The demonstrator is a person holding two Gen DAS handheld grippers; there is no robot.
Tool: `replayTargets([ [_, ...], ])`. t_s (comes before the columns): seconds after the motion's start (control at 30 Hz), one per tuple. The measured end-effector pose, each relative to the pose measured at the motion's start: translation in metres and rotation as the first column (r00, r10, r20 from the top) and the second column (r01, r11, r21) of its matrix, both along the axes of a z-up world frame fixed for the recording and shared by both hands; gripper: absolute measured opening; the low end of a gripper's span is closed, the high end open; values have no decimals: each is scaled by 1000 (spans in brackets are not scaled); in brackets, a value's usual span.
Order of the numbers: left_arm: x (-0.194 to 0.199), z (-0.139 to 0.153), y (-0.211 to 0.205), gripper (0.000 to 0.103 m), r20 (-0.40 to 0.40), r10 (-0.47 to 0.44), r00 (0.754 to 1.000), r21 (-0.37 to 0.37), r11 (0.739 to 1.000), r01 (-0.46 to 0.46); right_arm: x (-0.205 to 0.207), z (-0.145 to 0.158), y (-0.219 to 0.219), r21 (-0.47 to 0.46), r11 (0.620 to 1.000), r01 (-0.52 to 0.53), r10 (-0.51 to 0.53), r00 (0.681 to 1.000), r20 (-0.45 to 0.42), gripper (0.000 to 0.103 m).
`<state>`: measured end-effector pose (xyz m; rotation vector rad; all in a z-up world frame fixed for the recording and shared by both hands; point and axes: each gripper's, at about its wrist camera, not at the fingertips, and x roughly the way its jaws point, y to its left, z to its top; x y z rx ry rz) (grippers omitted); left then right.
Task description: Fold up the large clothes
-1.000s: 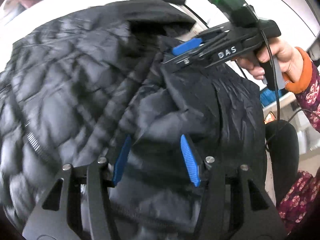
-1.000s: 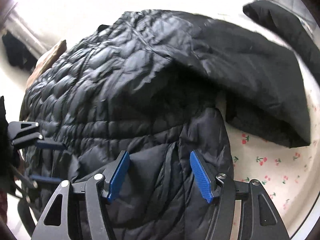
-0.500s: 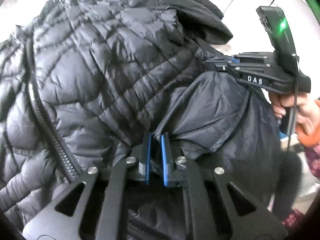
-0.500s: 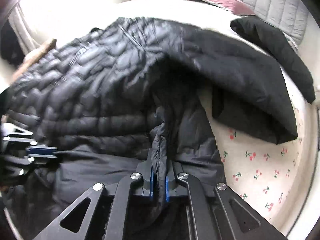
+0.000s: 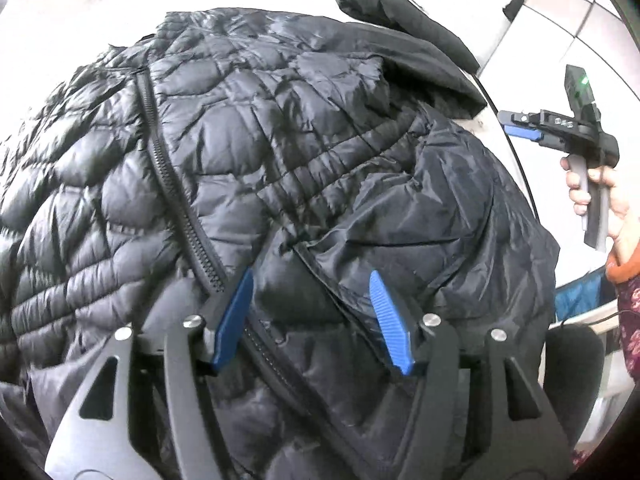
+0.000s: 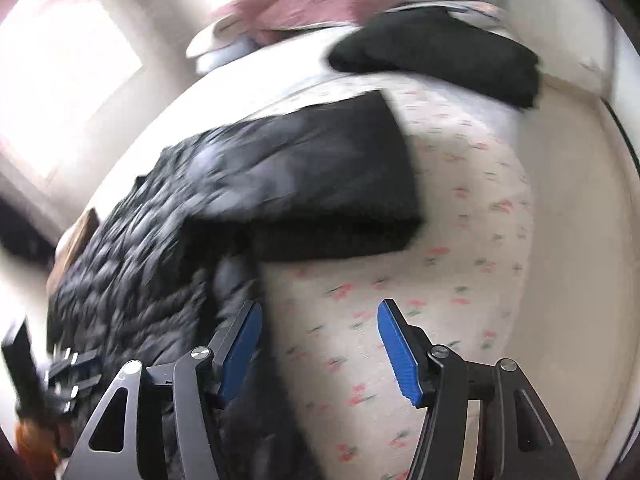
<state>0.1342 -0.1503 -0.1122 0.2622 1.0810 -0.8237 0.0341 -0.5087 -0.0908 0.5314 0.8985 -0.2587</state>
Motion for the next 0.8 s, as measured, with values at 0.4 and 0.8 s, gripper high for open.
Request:
replayTargets([
  [0.4, 3, 20, 17, 69, 34, 130, 991, -44, 991, -129, 76, -7, -29, -287, 950, 126, -145, 988, -49, 4],
  [0.8, 7, 22, 45, 69, 18, 192, 981, -91, 978, -190, 108, 133, 84, -938, 343, 44, 55, 996, 67, 2],
])
